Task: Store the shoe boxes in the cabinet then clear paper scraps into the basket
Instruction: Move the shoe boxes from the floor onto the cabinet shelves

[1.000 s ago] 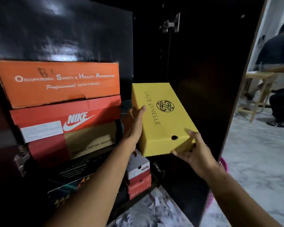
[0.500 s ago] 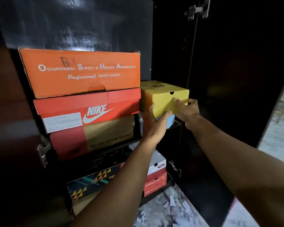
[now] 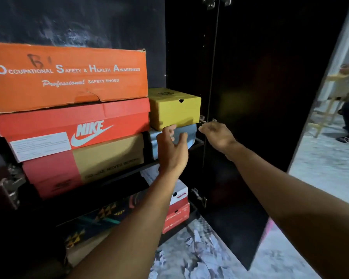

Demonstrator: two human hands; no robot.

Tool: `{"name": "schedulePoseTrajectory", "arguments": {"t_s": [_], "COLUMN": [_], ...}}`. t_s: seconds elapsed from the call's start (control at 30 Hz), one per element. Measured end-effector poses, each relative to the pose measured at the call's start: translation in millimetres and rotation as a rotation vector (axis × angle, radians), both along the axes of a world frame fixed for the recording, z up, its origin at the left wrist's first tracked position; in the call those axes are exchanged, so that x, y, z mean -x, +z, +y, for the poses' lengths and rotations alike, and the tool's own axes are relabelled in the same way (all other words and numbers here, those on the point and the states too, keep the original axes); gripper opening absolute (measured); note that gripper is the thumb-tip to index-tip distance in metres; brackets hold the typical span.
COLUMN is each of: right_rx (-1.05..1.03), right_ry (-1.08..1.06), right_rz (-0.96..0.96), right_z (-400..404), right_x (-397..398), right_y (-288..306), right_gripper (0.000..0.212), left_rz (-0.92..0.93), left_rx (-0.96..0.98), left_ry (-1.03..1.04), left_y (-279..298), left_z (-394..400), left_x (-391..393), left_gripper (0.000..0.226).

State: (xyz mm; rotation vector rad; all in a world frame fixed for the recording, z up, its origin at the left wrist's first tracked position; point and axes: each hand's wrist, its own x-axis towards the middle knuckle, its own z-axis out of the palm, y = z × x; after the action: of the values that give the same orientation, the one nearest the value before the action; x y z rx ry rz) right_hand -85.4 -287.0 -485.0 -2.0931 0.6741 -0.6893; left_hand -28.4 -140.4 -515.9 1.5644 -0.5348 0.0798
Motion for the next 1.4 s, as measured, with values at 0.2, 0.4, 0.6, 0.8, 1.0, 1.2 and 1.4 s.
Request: {"name": "schedulePoseTrajectory", "arguments": {"t_s": [0.2,0.4,0.6,0.8,1.0,1.2,1.4], "right_rx": [-0.006,-0.128,-0.281,-0.398,-0.507,-0.633,-0.762], "right_ry": [0.051,-0.083,-0.422,-0.846,-1.326,-1.498,-1.513], "right_rz": [-0.087,-0.052,0.047,0.092,0.077,0.120,0.104], "right_z": [-3,-23,-46,-41,-29,-34,-53], "right_x": [144,324,516,685,802,854,862], "right_y": [-34,-95,-185,-270,-352,-415,-456], "right_gripper": [0.009,0.013,0.013,0.023,0.017,0.036,0.054], "left_rz": [-0.015,0.025,0.124,0.186,0.237,0.389,0.445], "left_rx": [-0.012,-0.153,-0.386,-0.597,-0.834,-1.081,-1.268], "left_ry": [-0.236,-0.497,-0.796,-1.090,-1.308,-1.383,-1.452], "left_y": [-42,-105,-183,-251,-315,-391,-455], "left_z": [-37,-90,-149,-186,-211,-228,-244], "left_x": [89,209,357,506,625,712,746], "left_gripper": [0.028,0.026,0.019,0.018,0.019,0.046,0.100]}}
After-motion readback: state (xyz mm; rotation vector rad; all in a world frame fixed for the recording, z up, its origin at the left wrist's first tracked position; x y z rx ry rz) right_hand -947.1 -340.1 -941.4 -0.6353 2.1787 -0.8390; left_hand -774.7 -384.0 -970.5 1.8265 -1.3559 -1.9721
